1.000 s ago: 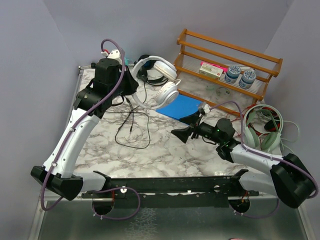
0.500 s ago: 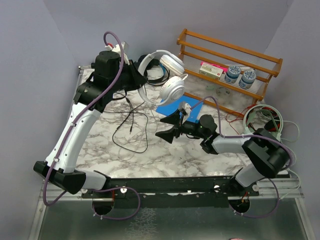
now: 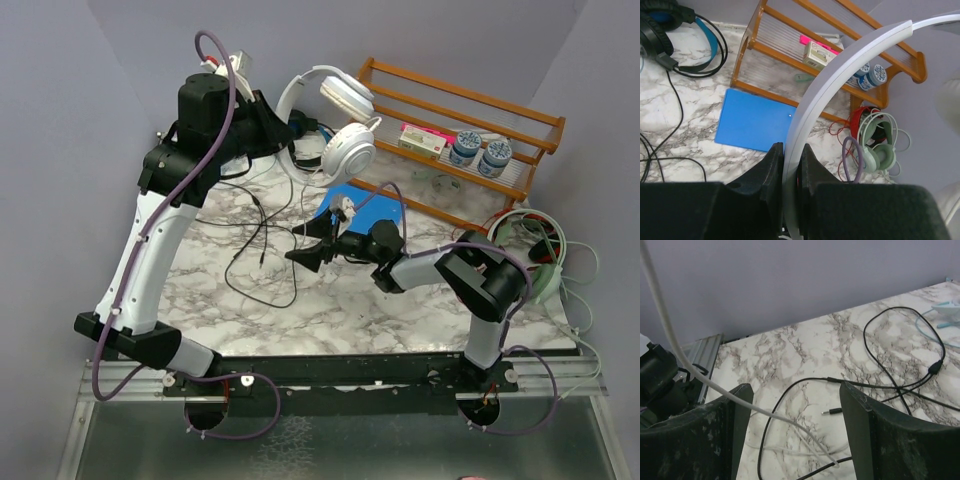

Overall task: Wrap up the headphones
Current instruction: Straighten the headphones cable.

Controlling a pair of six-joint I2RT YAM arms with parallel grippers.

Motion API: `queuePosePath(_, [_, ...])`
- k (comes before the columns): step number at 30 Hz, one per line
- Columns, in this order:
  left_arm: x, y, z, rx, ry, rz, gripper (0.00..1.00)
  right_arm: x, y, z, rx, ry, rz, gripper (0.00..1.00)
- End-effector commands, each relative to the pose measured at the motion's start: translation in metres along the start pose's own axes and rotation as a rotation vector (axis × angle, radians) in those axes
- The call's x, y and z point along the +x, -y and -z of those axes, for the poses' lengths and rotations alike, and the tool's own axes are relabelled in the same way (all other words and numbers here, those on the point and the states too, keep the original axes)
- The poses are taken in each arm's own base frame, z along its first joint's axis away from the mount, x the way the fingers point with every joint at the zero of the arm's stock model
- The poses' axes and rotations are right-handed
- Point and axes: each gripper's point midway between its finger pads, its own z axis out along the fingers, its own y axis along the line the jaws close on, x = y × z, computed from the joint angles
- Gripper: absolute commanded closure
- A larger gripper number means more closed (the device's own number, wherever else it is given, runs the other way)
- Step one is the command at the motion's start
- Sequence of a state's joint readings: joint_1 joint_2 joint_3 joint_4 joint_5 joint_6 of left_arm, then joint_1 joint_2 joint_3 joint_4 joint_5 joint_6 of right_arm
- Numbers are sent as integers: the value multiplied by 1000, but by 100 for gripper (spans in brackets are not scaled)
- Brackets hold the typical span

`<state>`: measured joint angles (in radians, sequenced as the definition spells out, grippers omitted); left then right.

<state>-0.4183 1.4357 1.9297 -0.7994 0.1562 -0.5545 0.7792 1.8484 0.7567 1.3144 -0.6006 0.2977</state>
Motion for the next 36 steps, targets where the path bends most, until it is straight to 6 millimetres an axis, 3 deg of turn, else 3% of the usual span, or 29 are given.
queuePosePath(1, [-26, 14, 4, 56, 45, 44, 100, -2, -12, -18, -68, 19, 57, 27])
queuePosePath(2, [-32, 15, 5, 61, 58, 47, 100, 1, -10, -20, -68, 16, 55, 33])
queuePosePath(5, [-45, 11, 4, 57, 83, 48, 100, -5, -11, -23, -73, 38, 48, 67])
queuePosePath(9, [-67, -19, 3, -10, 131, 67, 100, -26, -23, -16, -77, 48, 38, 98])
queuePosePath(13, [-79, -70, -4, -102, 141, 112, 100, -54, -34, 9, -4, 31, 53, 99])
queuePosePath(15, [-81, -98, -8, -146, 138, 141, 100, -82, -33, 24, 90, 40, 100, 99])
queuePosePath(16, [-81, -108, -9, -160, 138, 151, 100, -105, -30, 33, 163, 56, 130, 99])
queuePosePath(18, [-82, -122, -10, -181, 148, 160, 100, -136, -15, 51, 330, 44, 184, 99])
queuePosePath(22, [-84, -124, -13, -168, 174, 182, 100, -202, 11, 88, 636, 26, 280, 99])
queuePosePath(26, [-87, -110, -15, -92, 186, 213, 100, -263, 5, 94, 697, -24, 337, 99])
queuePosePath(28, [-88, -107, -16, -75, 188, 228, 100, -284, -4, 96, 689, -34, 350, 99])
queuePosePath(30, [-86, -106, -16, -70, 188, 239, 100, -293, -8, 97, 683, -42, 352, 99])
queuePosePath(32, [-83, -108, -16, -71, 187, 249, 100, -282, -7, 97, 682, -75, 331, 99])
queuePosePath(34, [-79, -110, -17, -74, 187, 255, 100, -253, -2, 95, 664, -123, 293, 99])
queuePosePath(36, [-75, -112, -16, -75, 185, 259, 100, -210, 1, 93, 633, -197, 230, 96])
